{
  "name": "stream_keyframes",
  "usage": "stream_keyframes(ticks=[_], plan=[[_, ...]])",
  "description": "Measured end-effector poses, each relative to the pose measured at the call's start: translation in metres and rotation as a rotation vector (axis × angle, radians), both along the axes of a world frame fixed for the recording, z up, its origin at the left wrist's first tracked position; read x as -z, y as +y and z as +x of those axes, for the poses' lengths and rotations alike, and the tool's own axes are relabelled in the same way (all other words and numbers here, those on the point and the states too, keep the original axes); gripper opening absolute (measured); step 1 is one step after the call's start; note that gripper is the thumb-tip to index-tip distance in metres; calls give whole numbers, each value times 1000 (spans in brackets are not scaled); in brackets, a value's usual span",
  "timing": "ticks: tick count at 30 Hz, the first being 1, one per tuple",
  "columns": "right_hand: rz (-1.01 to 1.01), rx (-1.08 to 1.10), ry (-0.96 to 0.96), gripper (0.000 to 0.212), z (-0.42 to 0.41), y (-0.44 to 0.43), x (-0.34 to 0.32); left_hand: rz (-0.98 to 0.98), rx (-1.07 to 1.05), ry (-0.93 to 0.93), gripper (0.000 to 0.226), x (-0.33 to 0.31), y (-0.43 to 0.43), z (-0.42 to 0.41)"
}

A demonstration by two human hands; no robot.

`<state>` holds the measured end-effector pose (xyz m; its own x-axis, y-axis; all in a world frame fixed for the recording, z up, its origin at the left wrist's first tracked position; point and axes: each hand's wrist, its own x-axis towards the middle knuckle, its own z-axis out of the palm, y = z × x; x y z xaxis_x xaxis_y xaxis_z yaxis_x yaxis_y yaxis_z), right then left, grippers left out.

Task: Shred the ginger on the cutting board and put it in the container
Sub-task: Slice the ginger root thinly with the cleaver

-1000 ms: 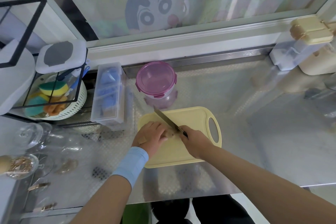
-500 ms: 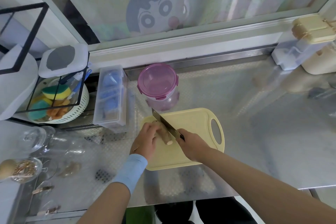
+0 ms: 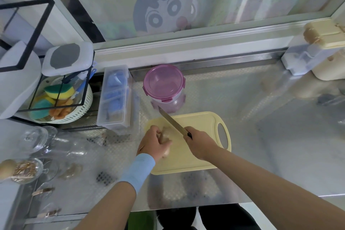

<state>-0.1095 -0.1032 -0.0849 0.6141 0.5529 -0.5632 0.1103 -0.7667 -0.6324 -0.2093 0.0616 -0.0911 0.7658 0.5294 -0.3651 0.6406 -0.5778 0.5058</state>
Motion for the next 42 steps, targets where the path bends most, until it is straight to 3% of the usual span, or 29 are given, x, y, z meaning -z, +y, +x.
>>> stream_keyframes(ticks=[2, 5, 8, 11, 13, 16, 24, 30, 42], plan=[[-11, -2, -2, 26, 0, -1, -2, -100, -169, -67, 30, -1, -11, -1], [-21, -13, 11, 25, -4, 0, -2, -121, -162, -186, 10, 2, -15, -7], [-16, -31, 32, 24, -10, 4, -1, -104, 95, -227, 26, 12, -7, -18], [-14, -53, 38, 23, -16, 7, -1, 142, 396, -198, 29, 15, 4, -24], [-11, -65, 47, 25, -17, 9, -3, 305, 553, -336, 22, 16, 11, -19], [-5, -92, 47, 26, -16, 10, -4, 382, 757, -440, 24, 16, 16, -10], [12, -171, 62, 22, -14, 7, -8, 377, 737, -446, 22, 17, 16, -28], [-39, -222, 50, 25, -27, 7, -4, 405, 765, -495, 33, 22, 19, -40], [-58, -202, -168, 37, -55, -2, -23, 345, 651, -538, 25, 16, 11, -42]])
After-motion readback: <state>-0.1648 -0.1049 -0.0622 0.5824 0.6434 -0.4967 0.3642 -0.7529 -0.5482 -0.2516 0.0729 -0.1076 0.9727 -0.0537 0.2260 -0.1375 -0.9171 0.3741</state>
